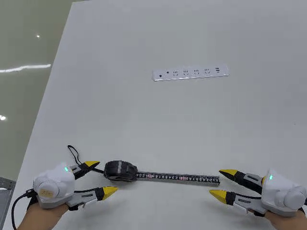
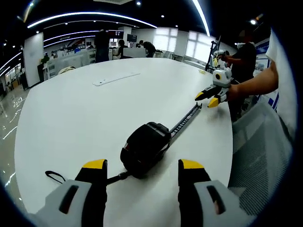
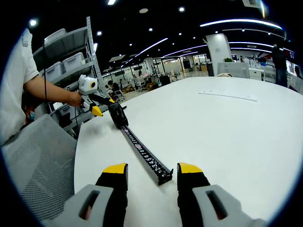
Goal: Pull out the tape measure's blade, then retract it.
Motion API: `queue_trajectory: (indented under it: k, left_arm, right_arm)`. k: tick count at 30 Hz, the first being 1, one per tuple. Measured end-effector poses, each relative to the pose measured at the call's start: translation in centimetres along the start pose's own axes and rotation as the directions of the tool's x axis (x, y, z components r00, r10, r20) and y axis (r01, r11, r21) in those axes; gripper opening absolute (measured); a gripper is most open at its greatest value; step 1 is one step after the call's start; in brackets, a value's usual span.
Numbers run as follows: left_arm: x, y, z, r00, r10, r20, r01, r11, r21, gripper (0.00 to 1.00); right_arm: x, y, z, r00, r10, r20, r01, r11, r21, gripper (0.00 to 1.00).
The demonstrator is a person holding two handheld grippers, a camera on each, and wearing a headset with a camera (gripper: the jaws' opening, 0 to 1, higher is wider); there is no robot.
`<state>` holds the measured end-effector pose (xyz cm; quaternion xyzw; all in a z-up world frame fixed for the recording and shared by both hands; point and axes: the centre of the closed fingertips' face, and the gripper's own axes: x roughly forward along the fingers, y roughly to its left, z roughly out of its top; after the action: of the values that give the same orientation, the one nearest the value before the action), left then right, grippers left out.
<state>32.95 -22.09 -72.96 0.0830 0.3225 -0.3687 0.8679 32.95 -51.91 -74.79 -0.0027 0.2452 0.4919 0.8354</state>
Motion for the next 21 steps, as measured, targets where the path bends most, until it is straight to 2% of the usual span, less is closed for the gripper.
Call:
queue_trajectory:
  k: [7, 11, 21]
  left_arm:
    - [-1.0, 0.0, 0.3, 0.9985, 0.046, 0.03, -0.045, 0.998, -0.032, 0.6]
    - [-1.3, -0.5, 0.4, 0.9976, 0.061, 0.033, -0.06, 0.998, -0.034, 0.6]
    - [-2.4, -1.5, 0.4, 0.9938, 0.092, 0.062, -0.088, 0.993, -0.078, 0.61]
  right_arm:
    - [-0.6, 0.4, 0.5, 0.9997, -0.023, 0.003, 0.023, 1.0, 0.005, 0.44]
    - [-1.0, 0.5, 0.6, 0.9988, -0.045, -0.021, 0.045, 0.999, 0.018, 0.45]
    - [-1.6, 1.0, 1.1, 0.9962, -0.083, -0.028, 0.084, 0.996, 0.016, 0.47]
